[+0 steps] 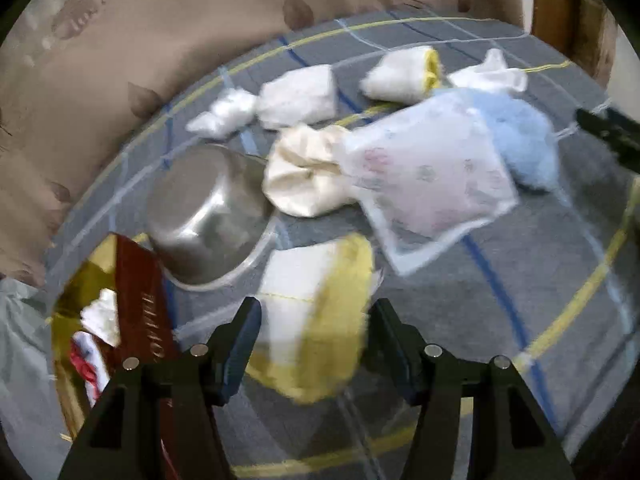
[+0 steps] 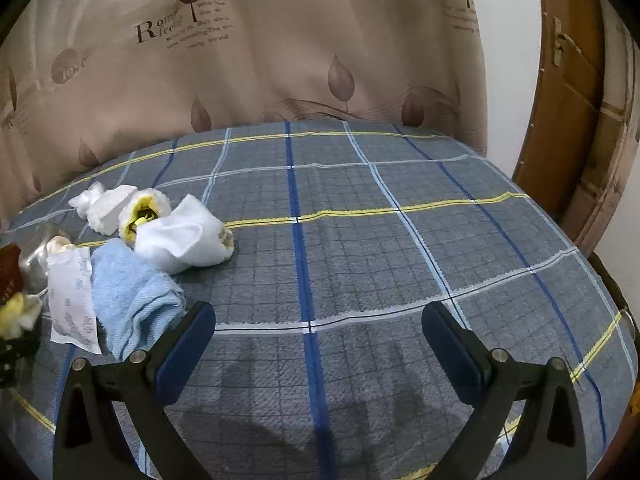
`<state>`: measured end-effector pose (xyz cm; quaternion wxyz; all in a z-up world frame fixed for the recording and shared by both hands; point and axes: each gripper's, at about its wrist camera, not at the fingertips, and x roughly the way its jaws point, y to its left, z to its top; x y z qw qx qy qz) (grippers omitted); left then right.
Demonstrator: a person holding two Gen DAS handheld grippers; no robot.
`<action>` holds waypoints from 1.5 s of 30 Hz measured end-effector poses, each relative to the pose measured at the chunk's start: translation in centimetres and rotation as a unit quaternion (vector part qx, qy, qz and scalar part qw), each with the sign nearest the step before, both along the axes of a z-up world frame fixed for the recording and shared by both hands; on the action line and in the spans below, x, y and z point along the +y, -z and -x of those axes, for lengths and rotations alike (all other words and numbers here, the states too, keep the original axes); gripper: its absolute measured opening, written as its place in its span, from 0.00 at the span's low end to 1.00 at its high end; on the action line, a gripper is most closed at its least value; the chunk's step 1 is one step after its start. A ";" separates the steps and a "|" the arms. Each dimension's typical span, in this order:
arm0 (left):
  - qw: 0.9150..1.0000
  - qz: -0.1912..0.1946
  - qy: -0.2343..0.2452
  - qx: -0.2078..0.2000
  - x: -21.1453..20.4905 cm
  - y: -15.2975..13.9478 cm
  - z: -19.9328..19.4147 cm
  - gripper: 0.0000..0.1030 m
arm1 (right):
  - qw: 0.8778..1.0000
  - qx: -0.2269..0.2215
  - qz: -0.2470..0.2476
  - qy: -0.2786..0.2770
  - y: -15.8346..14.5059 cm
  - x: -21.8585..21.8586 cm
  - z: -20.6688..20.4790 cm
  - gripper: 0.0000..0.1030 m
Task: Organize soft objects
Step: 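Grasp the yellow-edged cloth with the left gripper, then hold the yellow cloth in the left gripper while the right gripper grasps the floral pad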
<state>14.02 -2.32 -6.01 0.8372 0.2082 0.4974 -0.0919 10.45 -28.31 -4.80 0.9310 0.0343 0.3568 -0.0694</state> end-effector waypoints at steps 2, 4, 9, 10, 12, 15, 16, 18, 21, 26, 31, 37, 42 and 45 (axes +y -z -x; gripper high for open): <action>1.000 0.002 -0.003 -0.005 0.6 0.3 -0.1 0.57 | 1.000 0.002 -0.003 -0.001 0.1 -0.1 -0.1 1.00; 1.000 0.016 -0.025 -0.010 1.6 0.0 -0.3 0.32 | 1.000 0.006 -0.007 -0.003 0.1 -0.1 -0.2 1.00; 0.992 0.082 -0.090 -0.017 4.1 -2.0 0.7 0.22 | 1.000 0.006 -0.008 -0.004 0.1 -0.1 -0.2 1.00; 0.991 0.097 -0.095 -0.021 4.3 -2.5 1.5 0.22 | 1.000 0.002 -0.012 -0.007 0.1 -0.1 -0.2 1.00; 0.988 0.113 -0.106 -0.027 4.1 -3.3 2.9 0.22 | 1.000 -0.001 -0.023 -0.019 0.0 -0.1 -0.1 1.00; 0.978 0.166 -0.123 -0.022 4.2 -4.2 5.6 0.23 | 0.998 -0.008 -0.041 -0.044 -0.1 0.1 0.0 1.00; 0.975 0.184 -0.127 -0.019 4.2 -4.3 6.5 0.23 | 0.996 -0.013 -0.053 -0.070 -0.1 0.3 0.0 0.99; 0.972 0.189 -0.138 -0.029 3.8 -4.7 8.2 0.24 | 0.988 -0.026 -0.073 -0.130 -0.6 1.2 0.3 0.97; 0.966 0.207 -0.149 -0.040 3.9 -5.3 10.3 0.24 | 0.966 -0.043 -0.054 -0.247 -2.7 4.5 0.8 0.93; 0.964 0.210 -0.159 -0.031 4.8 -5.0 12.2 0.25 | 0.899 -0.010 0.070 -0.433 -4.7 13.1 -0.1 0.93; 0.963 0.213 -0.159 -0.037 5.6 -5.1 13.6 0.25 | 0.827 -0.010 0.258 -0.499 -3.9 20.5 -1.2 0.92; 0.960 0.225 -0.164 -0.038 6.7 -5.4 13.6 0.27 | 0.751 0.033 0.399 -0.524 0.3 24.3 -2.2 0.61; 0.959 0.226 -0.167 -0.030 7.0 -5.0 13.4 0.28 | 0.739 0.048 0.410 -0.533 1.4 24.3 -2.2 0.81; 0.958 0.230 -0.170 -0.025 7.2 -4.7 13.3 0.28 | 0.741 0.060 0.400 -0.537 1.9 24.4 -1.9 0.49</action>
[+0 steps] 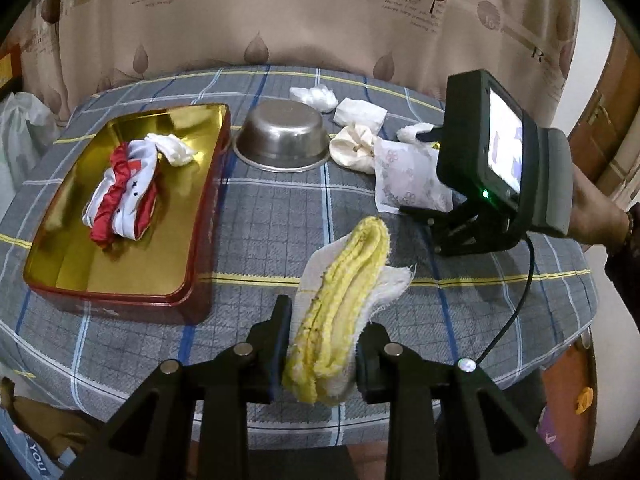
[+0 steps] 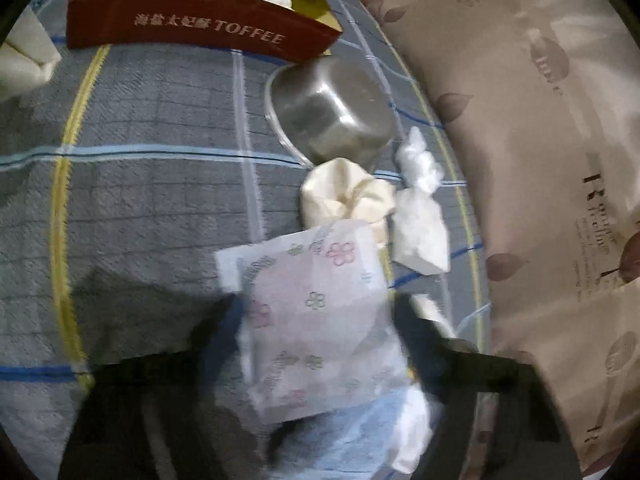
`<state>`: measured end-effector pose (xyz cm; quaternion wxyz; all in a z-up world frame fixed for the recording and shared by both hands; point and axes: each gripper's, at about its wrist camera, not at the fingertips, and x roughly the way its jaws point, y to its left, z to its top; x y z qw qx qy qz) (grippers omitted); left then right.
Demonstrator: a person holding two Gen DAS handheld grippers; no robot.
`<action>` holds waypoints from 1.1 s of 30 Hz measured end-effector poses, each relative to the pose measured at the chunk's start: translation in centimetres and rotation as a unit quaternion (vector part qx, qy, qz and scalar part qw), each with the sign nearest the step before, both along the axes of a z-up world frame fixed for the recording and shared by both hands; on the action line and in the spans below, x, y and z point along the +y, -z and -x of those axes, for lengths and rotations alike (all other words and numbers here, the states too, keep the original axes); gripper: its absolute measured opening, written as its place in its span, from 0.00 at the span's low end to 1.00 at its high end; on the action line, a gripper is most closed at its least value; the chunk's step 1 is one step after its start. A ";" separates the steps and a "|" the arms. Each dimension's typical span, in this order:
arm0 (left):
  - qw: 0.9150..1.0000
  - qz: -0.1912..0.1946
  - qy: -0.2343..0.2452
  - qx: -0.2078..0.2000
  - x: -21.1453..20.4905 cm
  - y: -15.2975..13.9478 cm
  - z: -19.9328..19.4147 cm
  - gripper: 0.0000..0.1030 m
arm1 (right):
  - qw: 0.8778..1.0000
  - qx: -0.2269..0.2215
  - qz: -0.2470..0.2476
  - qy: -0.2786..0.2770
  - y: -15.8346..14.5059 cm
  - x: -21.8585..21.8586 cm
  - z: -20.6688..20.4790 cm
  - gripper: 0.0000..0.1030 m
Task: Organize soft objects
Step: 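Hold the yellow cloth in the left gripper while the right gripper grasps the floral pad, then lower the yellow cloth into the gold tin and open the left gripper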
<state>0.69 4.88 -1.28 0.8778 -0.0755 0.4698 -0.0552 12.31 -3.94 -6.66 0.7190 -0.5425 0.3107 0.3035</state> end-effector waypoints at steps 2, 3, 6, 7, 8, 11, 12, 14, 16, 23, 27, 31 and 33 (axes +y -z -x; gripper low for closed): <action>1.000 -0.002 -0.002 -0.001 0.0 -0.1 0.0 0.28 | 1.000 0.016 -0.001 0.022 0.3 0.2 0.2 0.14; 1.000 -0.003 -0.003 -0.002 -0.1 -0.1 0.0 0.28 | 1.000 0.011 -0.004 0.027 0.4 0.3 0.4 0.13; 1.000 -0.002 -0.003 -0.002 0.0 -0.2 0.1 0.28 | 0.998 0.000 -0.038 0.048 -0.6 -0.3 1.5 0.10; 1.000 -0.003 -0.004 -0.001 -0.1 -0.3 0.2 0.28 | 0.995 0.011 -0.075 0.062 -1.6 -0.9 1.9 0.10; 1.000 -0.003 -0.005 -0.002 0.0 -0.4 0.2 0.28 | 0.989 0.028 -0.120 0.080 -2.9 -1.8 2.4 0.10; 1.000 -0.004 -0.007 -0.009 0.0 -0.8 0.3 0.28 | 0.964 0.065 -0.231 0.118 -5.7 -4.4 4.1 0.10; 1.000 -0.006 -0.008 -0.010 0.0 -0.9 0.4 0.28 | 0.953 0.075 -0.264 0.125 -6.5 -5.3 4.8 0.10; 1.000 -0.004 -0.008 -0.012 0.0 -1.0 0.6 0.28 | 0.935 0.083 -0.314 0.144 -7.5 -6.7 6.1 0.10; 1.000 0.000 -0.009 -0.011 0.1 -1.2 0.7 0.28 | 0.914 0.101 -0.360 0.155 -8.0 -7.8 7.5 0.10; 0.999 0.003 -0.020 -0.028 1.1 -3.4 1.8 0.28 | 0.881 0.133 -0.420 0.173 -6.2 -7.1 9.9 0.10; 0.998 -0.014 -0.041 -0.034 3.2 -4.9 2.3 0.28 | 0.876 0.153 -0.426 0.164 -5.1 -6.1 11.1 0.10; 0.996 -0.039 -0.068 -0.038 6.1 -5.9 1.9 0.28 | 0.873 0.160 -0.431 0.163 -4.8 -5.9 11.5 0.10; 0.995 -0.049 -0.080 -0.037 7.6 -6.1 1.4 0.28 | 0.871 0.160 -0.434 0.165 -4.8 -6.1 11.4 0.10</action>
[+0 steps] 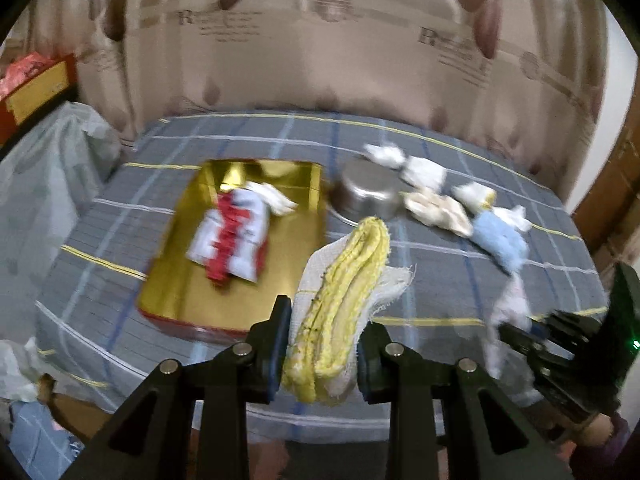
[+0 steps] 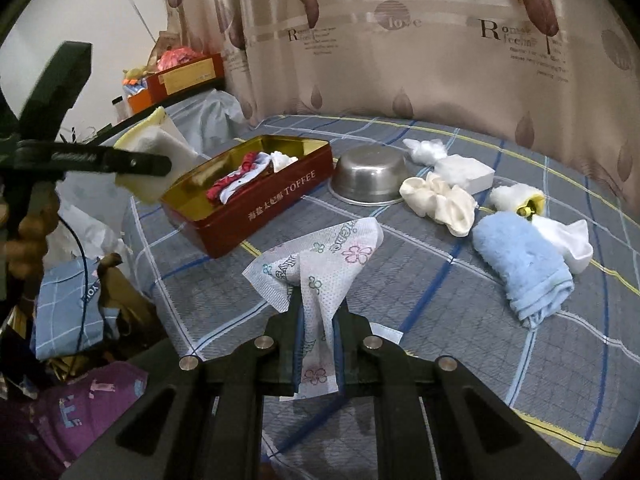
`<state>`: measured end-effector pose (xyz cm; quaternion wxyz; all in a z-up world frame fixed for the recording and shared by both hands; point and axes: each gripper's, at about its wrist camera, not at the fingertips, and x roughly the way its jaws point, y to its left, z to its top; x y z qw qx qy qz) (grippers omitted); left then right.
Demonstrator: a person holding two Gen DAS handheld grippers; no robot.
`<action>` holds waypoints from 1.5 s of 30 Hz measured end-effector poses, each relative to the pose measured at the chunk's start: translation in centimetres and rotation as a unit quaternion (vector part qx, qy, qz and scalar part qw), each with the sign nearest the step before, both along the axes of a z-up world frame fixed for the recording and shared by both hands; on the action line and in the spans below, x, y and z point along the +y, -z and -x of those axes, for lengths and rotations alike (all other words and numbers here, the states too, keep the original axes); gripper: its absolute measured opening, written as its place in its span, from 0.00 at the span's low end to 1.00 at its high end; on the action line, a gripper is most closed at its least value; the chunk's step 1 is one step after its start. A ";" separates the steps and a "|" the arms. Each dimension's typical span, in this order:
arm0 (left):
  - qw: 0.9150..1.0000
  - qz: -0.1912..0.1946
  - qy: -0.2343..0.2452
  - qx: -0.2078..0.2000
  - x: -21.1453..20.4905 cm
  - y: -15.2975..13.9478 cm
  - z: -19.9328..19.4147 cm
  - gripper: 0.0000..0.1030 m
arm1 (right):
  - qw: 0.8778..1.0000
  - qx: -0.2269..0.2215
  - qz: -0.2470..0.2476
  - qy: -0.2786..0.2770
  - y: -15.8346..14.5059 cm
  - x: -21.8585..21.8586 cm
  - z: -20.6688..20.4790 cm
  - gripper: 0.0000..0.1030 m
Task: Organize soft objects
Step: 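Lower the yellow cloth into the gold tin and open the left gripper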
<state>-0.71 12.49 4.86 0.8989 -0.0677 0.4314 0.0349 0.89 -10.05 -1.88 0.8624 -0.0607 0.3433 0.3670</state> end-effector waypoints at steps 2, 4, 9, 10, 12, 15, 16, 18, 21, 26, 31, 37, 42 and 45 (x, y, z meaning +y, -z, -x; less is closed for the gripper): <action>1.000 -0.008 -0.013 0.000 1.4 0.0 -0.9 0.28 | 1.000 0.004 -0.007 0.004 0.0 -0.4 -0.2 0.10; 0.999 -0.029 -0.021 -0.002 2.6 0.2 -2.1 0.28 | 1.000 0.005 -0.008 0.008 -0.1 -0.8 -0.5 0.10; 0.999 -0.044 -0.018 0.005 4.8 1.2 -6.4 0.28 | 1.000 0.008 -0.007 0.013 -0.1 -0.9 -0.8 0.11; 0.999 -0.047 -0.019 0.009 5.3 1.5 -7.6 0.28 | 1.000 0.009 -0.005 0.014 -0.1 -0.9 -0.8 0.11; 0.999 -0.050 -0.015 0.015 6.4 2.2 -10.2 0.28 | 1.000 0.011 -0.006 0.016 -0.1 -0.9 -0.9 0.11; 0.998 -0.054 -0.010 0.037 7.7 3.6 -13.6 0.28 | 1.000 0.014 -0.008 0.019 -0.1 -1.0 -1.0 0.11; 0.998 -0.054 -0.009 0.042 8.1 4.0 -14.4 0.28 | 1.000 0.015 -0.007 0.020 -0.1 -1.1 -1.1 0.11; 0.997 -0.058 -0.005 0.056 8.9 5.1 -16.0 0.28 | 1.000 0.017 -0.007 0.020 -0.1 -1.1 -1.3 0.11; 0.995 -0.071 -0.005 0.075 9.6 6.6 -17.9 0.28 | 1.000 0.022 -0.007 0.020 -0.1 -1.1 -1.5 0.11; 0.993 -0.085 -0.002 0.087 10.3 7.7 -19.6 0.29 | 0.999 0.027 -0.006 0.017 0.0 -0.8 -1.7 0.12; 0.991 -0.103 -0.006 0.088 10.6 7.7 -20.4 0.38 | 0.999 0.030 -0.003 0.012 0.2 -0.3 -1.6 0.12; 0.990 -0.121 -0.002 0.076 10.2 6.9 -20.0 0.42 | 1.000 0.026 -0.004 0.011 0.0 -0.2 -1.4 0.12; 0.995 -0.090 -0.015 0.035 10.1 4.2 -17.8 0.45 | 1.000 0.017 -0.004 0.003 -0.9 0.2 -1.5 0.12; 0.996 -0.081 -0.042 0.003 9.1 2.2 -14.7 0.46 | 1.000 0.013 -0.009 -0.007 -1.7 0.7 -1.7 0.12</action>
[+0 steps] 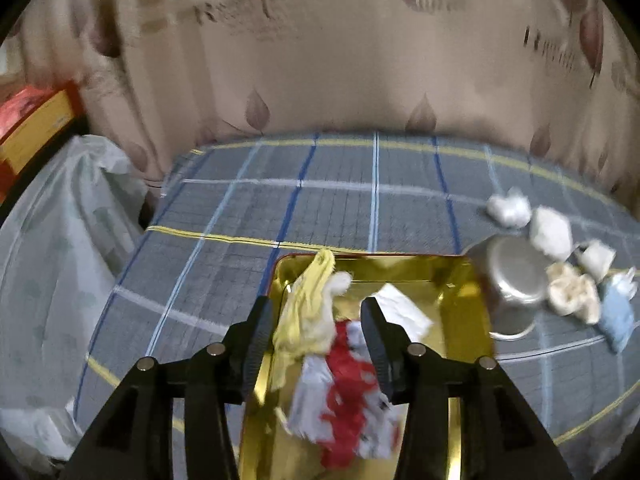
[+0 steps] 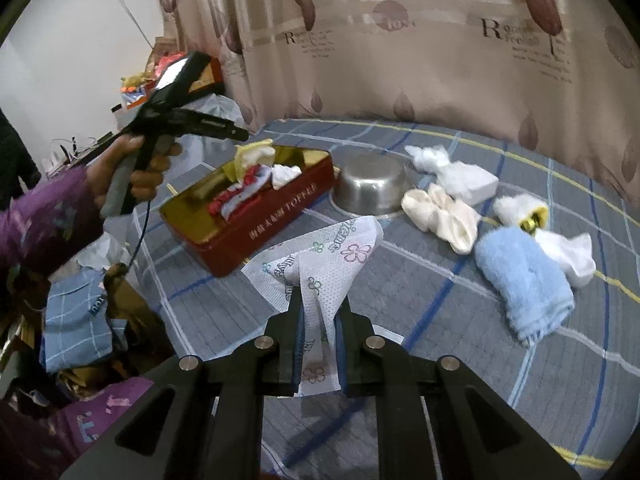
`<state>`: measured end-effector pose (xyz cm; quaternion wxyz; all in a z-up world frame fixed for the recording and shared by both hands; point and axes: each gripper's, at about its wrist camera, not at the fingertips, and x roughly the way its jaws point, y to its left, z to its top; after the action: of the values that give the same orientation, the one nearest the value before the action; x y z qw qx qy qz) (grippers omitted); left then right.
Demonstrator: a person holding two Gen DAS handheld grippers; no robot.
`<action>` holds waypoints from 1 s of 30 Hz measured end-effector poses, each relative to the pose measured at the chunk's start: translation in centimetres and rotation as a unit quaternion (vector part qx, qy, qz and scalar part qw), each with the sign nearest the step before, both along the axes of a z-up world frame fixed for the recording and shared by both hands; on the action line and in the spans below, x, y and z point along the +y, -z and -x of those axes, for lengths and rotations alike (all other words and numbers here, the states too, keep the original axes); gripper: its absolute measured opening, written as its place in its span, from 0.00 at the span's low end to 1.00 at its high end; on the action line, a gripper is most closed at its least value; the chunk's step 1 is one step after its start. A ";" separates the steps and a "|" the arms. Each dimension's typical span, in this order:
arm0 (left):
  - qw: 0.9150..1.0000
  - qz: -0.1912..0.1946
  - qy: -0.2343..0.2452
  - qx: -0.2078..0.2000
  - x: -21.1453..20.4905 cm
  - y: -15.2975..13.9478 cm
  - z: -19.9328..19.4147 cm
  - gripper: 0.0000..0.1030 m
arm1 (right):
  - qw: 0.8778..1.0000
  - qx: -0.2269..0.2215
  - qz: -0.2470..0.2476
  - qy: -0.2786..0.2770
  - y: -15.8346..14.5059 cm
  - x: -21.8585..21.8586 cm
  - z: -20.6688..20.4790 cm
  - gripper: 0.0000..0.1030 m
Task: Organize soft objects
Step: 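Lower the yellow cloth into the gold tin and open the left gripper, then place the floral pad into the gold tin and open the right gripper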
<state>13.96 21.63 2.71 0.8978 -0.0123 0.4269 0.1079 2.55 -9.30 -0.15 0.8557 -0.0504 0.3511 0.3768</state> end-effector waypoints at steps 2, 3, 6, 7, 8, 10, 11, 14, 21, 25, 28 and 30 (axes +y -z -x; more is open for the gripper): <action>1.000 0.000 -0.016 -0.009 -0.8 -0.8 2.2 0.46 | 1.000 0.001 -0.005 -0.006 -0.5 0.6 -0.3 0.12; 1.000 0.004 -0.024 -0.012 -1.1 -1.1 3.3 0.46 | 1.000 0.001 -0.008 -0.010 -0.8 1.1 -0.5 0.12; 0.999 0.011 -0.044 -0.009 -2.6 -1.6 7.2 0.46 | 0.999 -0.001 -0.022 -0.028 -2.1 2.7 -1.1 0.12; 0.999 0.011 -0.051 -0.011 -3.2 -1.7 8.6 0.46 | 0.999 -0.002 -0.028 -0.036 -2.7 3.5 -1.4 0.12; 0.998 0.008 -0.056 -0.010 -3.8 -1.7 9.8 0.46 | 0.998 -0.002 -0.035 -0.044 -3.2 4.2 -1.7 0.12; 0.998 0.012 -0.058 -0.001 -4.6 -1.4 11.9 0.50 | 0.997 0.004 -0.049 -0.061 -4.1 6.2 -2.7 0.12; 0.998 0.014 -0.060 0.011 -4.9 -0.9 12.8 0.50 | 0.996 0.008 -0.054 -0.069 -4.4 7.3 -3.3 0.12; 0.996 0.026 -0.076 0.025 -5.0 0.2 14.8 0.50 | 0.994 0.018 -0.060 -0.086 -5.0 10.7 -4.8 0.12; 0.993 0.019 -0.110 0.027 -3.6 1.0 15.8 0.50 | 0.992 0.070 -0.057 -0.084 -3.9 17.7 -9.8 0.13; 0.993 0.032 -0.114 0.027 -2.6 1.4 16.3 0.50 | 0.994 0.083 -0.025 -0.062 -2.2 20.9 -12.6 0.13; 0.992 0.037 -0.113 0.036 -2.0 1.8 16.2 0.50 | 0.994 0.093 -0.011 -0.052 -0.9 22.4 -14.1 0.13; 0.991 0.040 -0.119 0.039 -1.4 2.0 16.2 0.50 | 0.994 0.096 -0.006 -0.050 -0.3 22.9 -14.6 0.14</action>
<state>-2.23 20.26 0.71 0.8601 -0.0949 0.4611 0.1965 17.11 13.61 0.16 0.7984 -0.0270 0.4262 0.4245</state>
